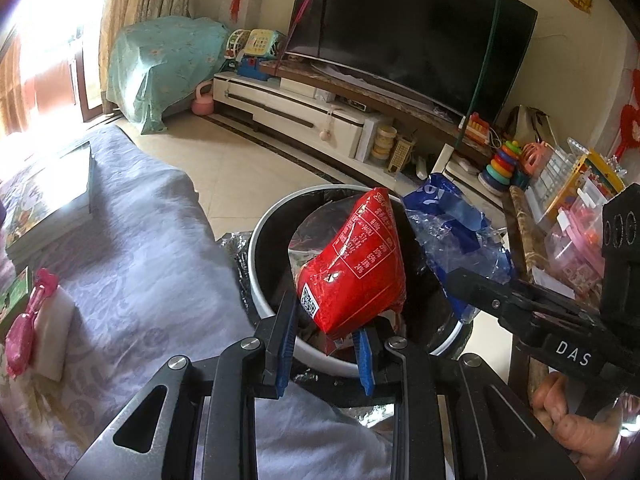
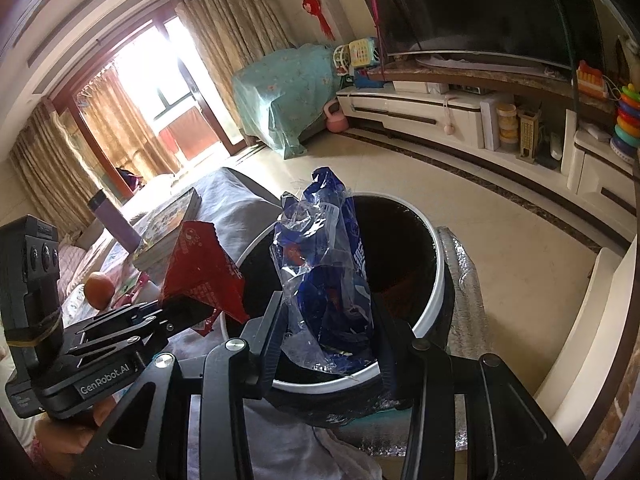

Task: Collect trash
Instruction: 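Carry the blue bag with the right gripper over the bin while the left carries the red snack bag there, then open both grippers to drop the blue bag and red snack bag into the bin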

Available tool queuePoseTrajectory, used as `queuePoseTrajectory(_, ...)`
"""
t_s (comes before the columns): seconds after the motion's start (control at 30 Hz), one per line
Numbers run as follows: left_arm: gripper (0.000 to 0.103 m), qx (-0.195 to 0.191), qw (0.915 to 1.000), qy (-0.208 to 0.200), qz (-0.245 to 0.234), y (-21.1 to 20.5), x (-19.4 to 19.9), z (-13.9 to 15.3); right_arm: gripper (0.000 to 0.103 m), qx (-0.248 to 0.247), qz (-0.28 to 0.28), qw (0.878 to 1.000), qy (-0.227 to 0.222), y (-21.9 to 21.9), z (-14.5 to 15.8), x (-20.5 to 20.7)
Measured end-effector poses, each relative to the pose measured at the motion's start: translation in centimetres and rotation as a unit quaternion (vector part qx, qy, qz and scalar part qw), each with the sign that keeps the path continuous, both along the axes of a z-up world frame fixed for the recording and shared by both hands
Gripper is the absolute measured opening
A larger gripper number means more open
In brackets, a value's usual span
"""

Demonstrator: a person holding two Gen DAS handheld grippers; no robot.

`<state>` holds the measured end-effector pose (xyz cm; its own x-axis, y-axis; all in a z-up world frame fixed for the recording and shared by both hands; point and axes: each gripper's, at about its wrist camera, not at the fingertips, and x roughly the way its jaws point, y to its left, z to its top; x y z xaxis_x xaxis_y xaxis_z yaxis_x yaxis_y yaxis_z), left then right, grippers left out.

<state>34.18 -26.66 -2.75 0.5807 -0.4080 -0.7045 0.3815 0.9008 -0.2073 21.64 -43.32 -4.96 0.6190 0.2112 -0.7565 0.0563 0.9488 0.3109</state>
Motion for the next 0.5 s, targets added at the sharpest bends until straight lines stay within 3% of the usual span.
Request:
queuePoseTrajectory(0.3, 0.029, 0.011, 0.9999, 0.011, 0.001, -1.1, 1.3, -0.5, 0.043, -0.008, 0.002, 1.0, 0.013, -0.6, -0.7, 1.4)
queuePoseTrajectory(0.4, 0.048, 0.012, 0.9998, 0.017, 0.008, -1.1, 1.6, -0.6, 0.048, -0.011, 0.002, 1.0, 0.021, -1.0, -1.1, 2.1)
queuePoseTrajectory(0.5, 0.056, 0.006, 0.9999, 0.013, 0.009, -1.0, 1.2, -0.4, 0.06, -0.008, -0.003, 1.0, 0.025, -1.4, -1.4, 2.3)
